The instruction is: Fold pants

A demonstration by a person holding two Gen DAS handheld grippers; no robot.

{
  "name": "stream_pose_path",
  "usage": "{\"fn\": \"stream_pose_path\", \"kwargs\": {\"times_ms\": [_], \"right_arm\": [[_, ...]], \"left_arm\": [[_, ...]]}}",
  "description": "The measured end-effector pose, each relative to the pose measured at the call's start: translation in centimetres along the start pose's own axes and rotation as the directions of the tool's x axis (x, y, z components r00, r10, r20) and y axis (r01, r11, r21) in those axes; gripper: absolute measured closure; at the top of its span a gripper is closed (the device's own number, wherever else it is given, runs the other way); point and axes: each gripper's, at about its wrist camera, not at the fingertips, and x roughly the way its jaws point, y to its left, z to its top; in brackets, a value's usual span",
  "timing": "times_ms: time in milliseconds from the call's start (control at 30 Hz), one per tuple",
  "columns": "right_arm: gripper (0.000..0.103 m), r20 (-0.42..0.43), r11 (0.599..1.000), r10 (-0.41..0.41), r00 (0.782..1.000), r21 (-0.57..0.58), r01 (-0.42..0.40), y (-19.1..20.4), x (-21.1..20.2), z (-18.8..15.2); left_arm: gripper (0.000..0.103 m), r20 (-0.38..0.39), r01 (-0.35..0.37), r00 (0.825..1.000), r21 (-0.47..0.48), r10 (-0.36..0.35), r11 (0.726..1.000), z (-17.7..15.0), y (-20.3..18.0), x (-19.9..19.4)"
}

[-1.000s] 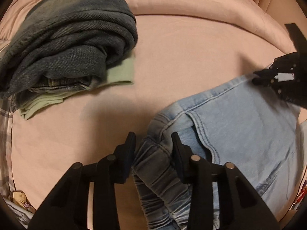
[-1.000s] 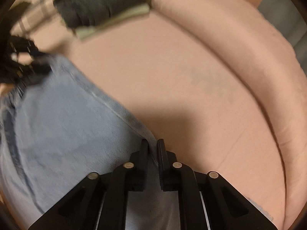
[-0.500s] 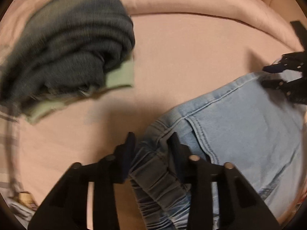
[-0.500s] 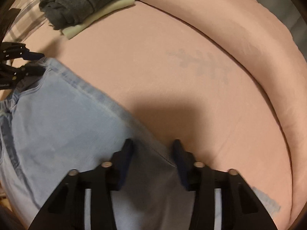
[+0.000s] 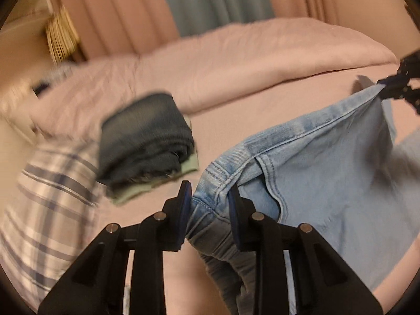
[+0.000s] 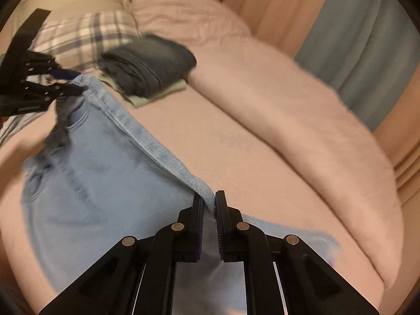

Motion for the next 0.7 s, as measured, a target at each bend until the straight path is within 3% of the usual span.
{"fn": "stream_pose_path", "kwargs": {"times_ms": [100, 200, 300, 367, 433, 567, 700], "right_arm": [[0.093, 0.055, 0.997, -0.055, 0.997, -0.052, 0.058, 3.5, -2.6, -0.5], [0.093, 0.054, 0.996, -0.036, 0.998, -0.082, 0.04, 7.0, -4.8, -3.8], [0.093, -0.028, 0.982, 0.002, 1.0, -0.19, -0.007, 11.5, -3.4, -8.3], [0.093, -0.107, 0.979, 0.063, 0.992, -0.188, -0.083, 13.3, -1.7, -10.2], [0.093, -0.146, 0.974, 0.063, 0.987, -0.206, -0.093, 14.3, -0.2, -11.7], [0.093, -0.17, 0.976, 0.083, 0.982, -0.185, -0.114, 14.2, 1.9, -11.4], [0.093, -0.118, 0.981, 0.051, 0.992, -0.18, -0.072, 13.4, 0.8, -9.4]], "left_arm": [[0.076, 0.08, -0.043, 0.996, 0.058, 0.038, 0.997, -2.6, -2.2, -4.2], [0.076, 0.1, -0.087, 0.993, 0.179, 0.069, 0.98, -7.2, -4.5, -5.5], [0.076, 0.033, -0.049, 0.999, 0.262, 0.042, 0.964, -11.6, -6.4, -4.9], [0.076, -0.013, -0.024, 0.999, 0.286, 0.029, 0.958, -13.8, -7.5, -4.4], [0.076, -0.027, -0.058, 0.997, 0.342, 0.072, 0.938, -15.5, -8.7, -3.7], [0.076, -0.029, -0.094, 0.993, 0.424, 0.117, 0.901, -16.8, -9.8, -2.6], [0.075, 0.014, -0.134, 0.99, 0.359, 0.139, 0.924, -15.9, -7.8, -3.0]]}}
